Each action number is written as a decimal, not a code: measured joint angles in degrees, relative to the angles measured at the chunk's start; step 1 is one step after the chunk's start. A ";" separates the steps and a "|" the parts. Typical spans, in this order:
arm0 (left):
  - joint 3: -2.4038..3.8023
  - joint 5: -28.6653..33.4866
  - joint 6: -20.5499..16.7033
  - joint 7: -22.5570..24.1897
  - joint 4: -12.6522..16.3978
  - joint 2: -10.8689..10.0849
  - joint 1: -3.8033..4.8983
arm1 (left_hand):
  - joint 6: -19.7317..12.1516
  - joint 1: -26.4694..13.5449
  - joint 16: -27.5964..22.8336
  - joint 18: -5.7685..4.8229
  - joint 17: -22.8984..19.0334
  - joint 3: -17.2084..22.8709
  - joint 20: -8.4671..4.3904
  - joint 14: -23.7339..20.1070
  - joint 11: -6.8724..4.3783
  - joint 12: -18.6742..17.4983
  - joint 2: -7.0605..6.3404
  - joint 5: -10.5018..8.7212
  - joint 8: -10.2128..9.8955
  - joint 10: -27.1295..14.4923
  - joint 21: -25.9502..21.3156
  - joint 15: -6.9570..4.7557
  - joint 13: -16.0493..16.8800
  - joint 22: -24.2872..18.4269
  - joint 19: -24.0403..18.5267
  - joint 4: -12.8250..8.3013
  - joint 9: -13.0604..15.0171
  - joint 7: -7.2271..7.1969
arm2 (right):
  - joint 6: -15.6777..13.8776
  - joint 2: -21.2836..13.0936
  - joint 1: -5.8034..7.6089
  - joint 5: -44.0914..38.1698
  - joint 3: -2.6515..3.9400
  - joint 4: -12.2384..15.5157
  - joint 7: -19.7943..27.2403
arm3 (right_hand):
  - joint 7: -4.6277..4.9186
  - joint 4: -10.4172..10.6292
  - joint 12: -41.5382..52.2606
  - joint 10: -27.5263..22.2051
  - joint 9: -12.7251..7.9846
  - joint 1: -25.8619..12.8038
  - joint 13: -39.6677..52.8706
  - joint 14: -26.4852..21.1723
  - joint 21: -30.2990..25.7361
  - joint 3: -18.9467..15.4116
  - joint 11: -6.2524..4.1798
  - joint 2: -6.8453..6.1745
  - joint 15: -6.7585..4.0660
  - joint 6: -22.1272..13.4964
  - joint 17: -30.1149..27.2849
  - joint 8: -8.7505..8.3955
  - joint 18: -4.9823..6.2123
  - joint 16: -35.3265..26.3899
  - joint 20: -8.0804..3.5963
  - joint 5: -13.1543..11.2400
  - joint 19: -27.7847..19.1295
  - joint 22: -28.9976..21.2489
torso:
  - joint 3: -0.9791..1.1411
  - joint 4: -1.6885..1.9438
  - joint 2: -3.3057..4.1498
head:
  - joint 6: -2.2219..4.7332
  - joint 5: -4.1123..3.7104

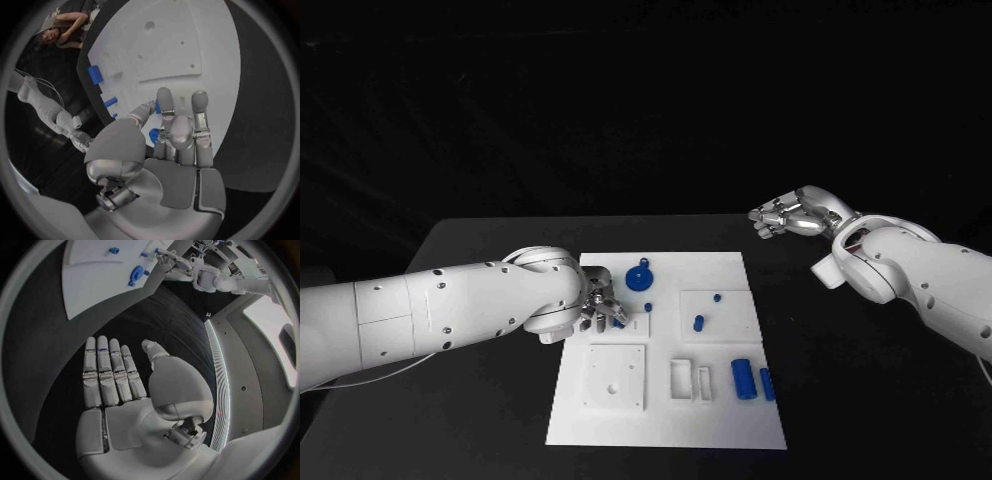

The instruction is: Assemble the parts on the task board

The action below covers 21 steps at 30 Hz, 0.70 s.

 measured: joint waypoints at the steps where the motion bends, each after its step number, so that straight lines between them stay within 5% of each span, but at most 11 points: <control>1: 0.00 -0.05 0.07 -0.03 0.00 0.00 0.00 | 0.00 0.00 0.00 0.00 0.00 0.00 0.00 0.00 0.00 0.00 0.00 0.00 0.00 0.00 0.00 0.00 0.00 0.00 0.00 0.00 0.00 0.00 | 0.08 0.02 -0.01 0.00 0.00 -0.01 0.00 | 0.00 0.00 0.00 0.00 0.00 0.00 0.00 0.00 0.00 0.00 0.00 0.00 0.00 0.00 0.00 0.00 0.00 0.00 -0.07 0.00 -0.07 0.00 | 0.00 0.00 0.00 | 0.03 0.00; 21: 0.06 -0.18 1.06 -0.49 0.02 0.03 0.01 | 0.33 0.00 -0.22 0.00 0.03 0.00 -0.06 0.00 0.56 0.00 0.00 -0.02 0.02 0.56 -0.38 0.02 -0.06 -0.02 0.36 0.00 0.05 0.13 | 1.38 0.17 -0.05 0.01 0.00 -0.09 0.09 | 0.00 0.00 0.00 -0.21 0.00 -0.23 0.00 -0.21 0.00 -0.01 0.21 -0.23 -0.19 0.00 0.00 0.00 0.00 0.00 0.13 0.24 -0.28 0.00 | 0.03 0.01 0.03 | -0.06 0.19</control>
